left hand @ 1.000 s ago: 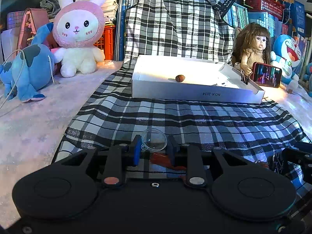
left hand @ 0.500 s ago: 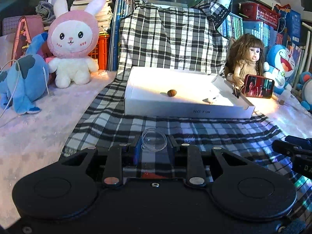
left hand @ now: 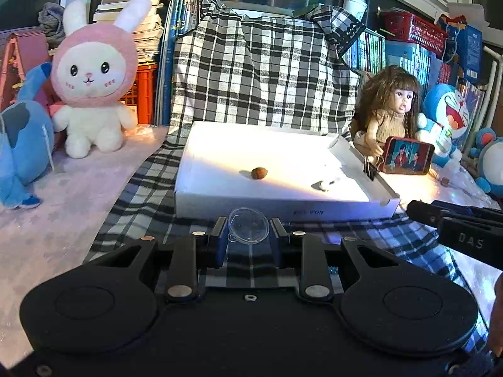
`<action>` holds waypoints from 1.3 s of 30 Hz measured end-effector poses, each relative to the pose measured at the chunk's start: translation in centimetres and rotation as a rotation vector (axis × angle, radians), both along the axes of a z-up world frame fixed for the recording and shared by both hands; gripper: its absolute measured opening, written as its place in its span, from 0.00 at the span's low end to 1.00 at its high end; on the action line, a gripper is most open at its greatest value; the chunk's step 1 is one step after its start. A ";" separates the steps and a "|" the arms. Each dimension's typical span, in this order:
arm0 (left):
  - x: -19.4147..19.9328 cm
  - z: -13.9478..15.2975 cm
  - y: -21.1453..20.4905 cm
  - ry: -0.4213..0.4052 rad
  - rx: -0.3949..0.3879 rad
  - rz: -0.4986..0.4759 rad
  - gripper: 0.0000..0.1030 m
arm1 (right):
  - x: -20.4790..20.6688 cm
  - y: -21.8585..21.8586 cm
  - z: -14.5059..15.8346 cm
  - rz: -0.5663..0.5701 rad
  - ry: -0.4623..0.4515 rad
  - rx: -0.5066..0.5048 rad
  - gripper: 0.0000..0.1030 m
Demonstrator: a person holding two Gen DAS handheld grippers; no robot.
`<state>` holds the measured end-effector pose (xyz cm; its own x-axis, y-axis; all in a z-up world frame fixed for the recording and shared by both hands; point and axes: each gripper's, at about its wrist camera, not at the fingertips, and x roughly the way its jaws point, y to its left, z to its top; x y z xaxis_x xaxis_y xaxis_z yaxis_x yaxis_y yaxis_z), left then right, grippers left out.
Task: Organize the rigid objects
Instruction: 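Carry the clear cup with the left tool while the right tool carries the light blue clip to the tray, then open the left tool to release the cup while the right tool releases the clip in the tray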
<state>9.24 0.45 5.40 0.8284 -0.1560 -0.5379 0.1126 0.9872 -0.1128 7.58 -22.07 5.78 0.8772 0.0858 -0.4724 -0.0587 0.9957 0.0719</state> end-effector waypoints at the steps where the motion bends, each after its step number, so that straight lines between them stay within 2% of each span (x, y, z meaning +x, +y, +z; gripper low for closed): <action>1: 0.4 0.2 0.0 0.001 -0.006 -0.002 0.26 | 0.5 0.1 0.1 0.001 0.000 0.001 0.43; 12: 6.5 1.1 -0.2 0.022 -0.060 -0.019 0.26 | 6.0 1.0 0.8 0.043 0.048 0.005 0.43; 18: 10.1 0.1 -0.9 0.066 -0.032 -0.014 0.26 | 9.7 0.6 0.0 0.073 0.141 0.070 0.43; 23: 12.4 -1.3 -0.9 0.110 -0.030 -0.004 0.26 | 11.8 0.5 -0.9 0.069 0.188 0.053 0.43; 39: 14.6 -4.6 -1.6 0.138 0.010 -0.006 0.26 | 14.0 2.2 -4.1 0.075 0.219 -0.002 0.43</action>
<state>23.85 -1.10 0.84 0.7458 -0.1548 -0.6480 0.1026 0.9877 -0.1179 21.54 -19.89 1.69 0.7448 0.1464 -0.6511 -0.1161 0.9892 0.0896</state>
